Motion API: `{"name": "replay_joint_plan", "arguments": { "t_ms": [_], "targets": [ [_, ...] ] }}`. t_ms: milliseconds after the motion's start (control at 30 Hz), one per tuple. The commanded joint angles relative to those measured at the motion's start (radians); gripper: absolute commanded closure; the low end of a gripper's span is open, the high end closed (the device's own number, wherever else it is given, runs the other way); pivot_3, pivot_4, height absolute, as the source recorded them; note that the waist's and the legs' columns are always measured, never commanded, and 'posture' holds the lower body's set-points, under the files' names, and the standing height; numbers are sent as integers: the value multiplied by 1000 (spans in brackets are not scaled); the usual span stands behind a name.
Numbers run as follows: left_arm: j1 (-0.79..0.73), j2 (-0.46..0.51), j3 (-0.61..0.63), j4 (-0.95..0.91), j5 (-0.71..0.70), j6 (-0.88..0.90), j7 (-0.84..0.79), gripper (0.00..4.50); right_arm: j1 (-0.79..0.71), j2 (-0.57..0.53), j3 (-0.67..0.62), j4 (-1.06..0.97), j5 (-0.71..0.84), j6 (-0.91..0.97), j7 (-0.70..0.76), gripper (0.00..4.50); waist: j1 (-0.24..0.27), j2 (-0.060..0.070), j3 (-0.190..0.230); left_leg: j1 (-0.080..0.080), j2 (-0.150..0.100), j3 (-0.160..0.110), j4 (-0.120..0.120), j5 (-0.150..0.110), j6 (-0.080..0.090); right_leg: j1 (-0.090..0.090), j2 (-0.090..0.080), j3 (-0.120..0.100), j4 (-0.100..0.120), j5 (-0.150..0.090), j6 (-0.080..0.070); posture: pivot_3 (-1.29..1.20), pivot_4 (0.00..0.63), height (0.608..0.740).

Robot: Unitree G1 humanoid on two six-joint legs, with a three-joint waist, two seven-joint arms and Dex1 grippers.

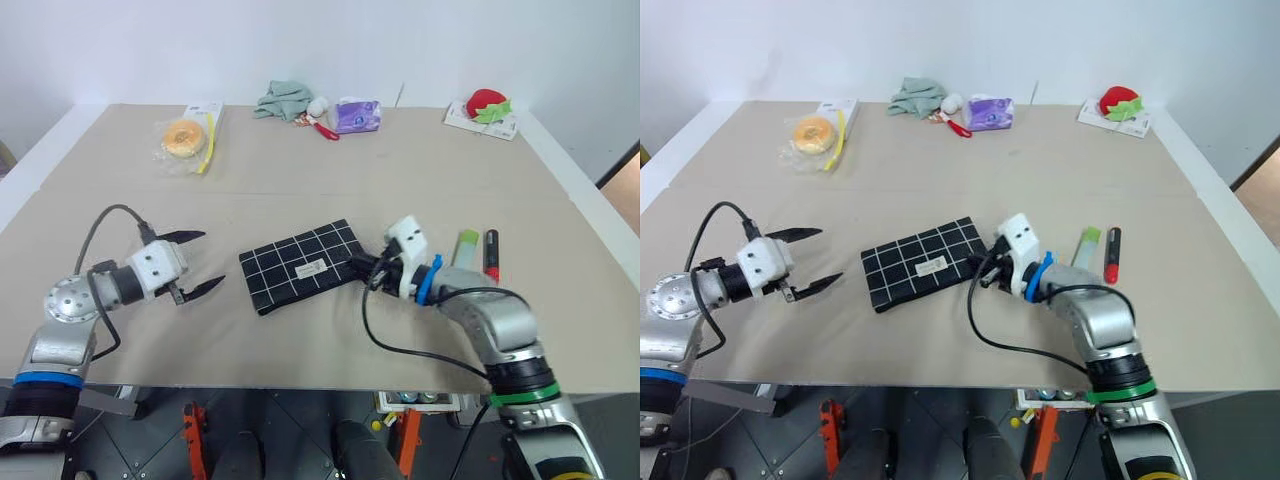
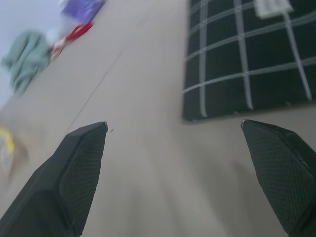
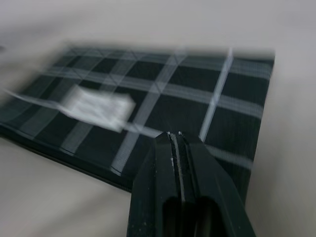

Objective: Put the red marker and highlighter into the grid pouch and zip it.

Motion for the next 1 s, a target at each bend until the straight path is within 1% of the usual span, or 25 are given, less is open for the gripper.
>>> {"name": "replay_joint_plan", "arguments": {
  "t_ms": [33, 100, 167, 233, 333, 533, 733, 1000],
  "targets": [
    [-45, 18, -59, 110, 154, -291, 78, 0, 17, -7, 69, 68, -100, -7, -35, 4470, 1, -4, -4, 1, 0, 0, 0, 0, 0, 1, 0, 0, 0, 0, 0, 0, 150, 734],
    [-74, 34, -92, 185, 270, -460, 153, 0, 19, -9, 84, 75, -129, -8, -46, 4470, 0, -7, -5, 4, 1, 0, 0, 0, 0, 3, 1, -1, 0, -1, 0, 0, 150, 734],
    [-108, 42, -127, 244, 389, -604, 231, 0, 18, -7, 85, 70, -140, -6, -52, 4470, 1, -9, -7, 6, 1, 0, 0, 1, 1, 5, 1, -1, 0, -3, 5, 0, 150, 734],
    [-133, 46, -153, 299, 467, -688, 298, 0, 16, -1, 82, 68, -145, -2, -56, 4470, 2, -9, -9, 10, 1, 0, 0, 1, 2, 9, 1, -1, 0, -3, 5, 0, 150, 734],
    [-167, 51, -181, 361, 566, -744, 396, 0, 17, 5, 79, 62, -149, 2, -56, 4470, 3, -8, -10, 16, 0, 0, 0, 1, 2, 15, 0, 0, 0, -3, 5, 0, 150, 734],
    [-251, 42, -269, 447, 816, -777, 643, 0, 21, 13, 82, 52, -151, 5, -52, 4470, 6, -6, -17, 18, 0, 0, 0, 1, 2, 17, 0, -1, 0, -3, 6, 0, 150, 734],
    [-361, -25, -373, 535, 865, -765, 751, 0, 16, 23, 79, 53, -162, 3, -49, 4470, 12, -3, -22, 20, -1, -1, 0, 2, 3, 19, 0, 0, 0, -3, 7, 0, 150, 734],
    [-436, -72, -459, 595, 852, -763, 778, 0, 24, 32, 71, 37, -171, 9, -50, 4470, 13, -3, -24, 20, -1, -1, -1, 1, 2, 19, 0, 0, 0, -4, 8, 0, 150, 734]
  ]
}}
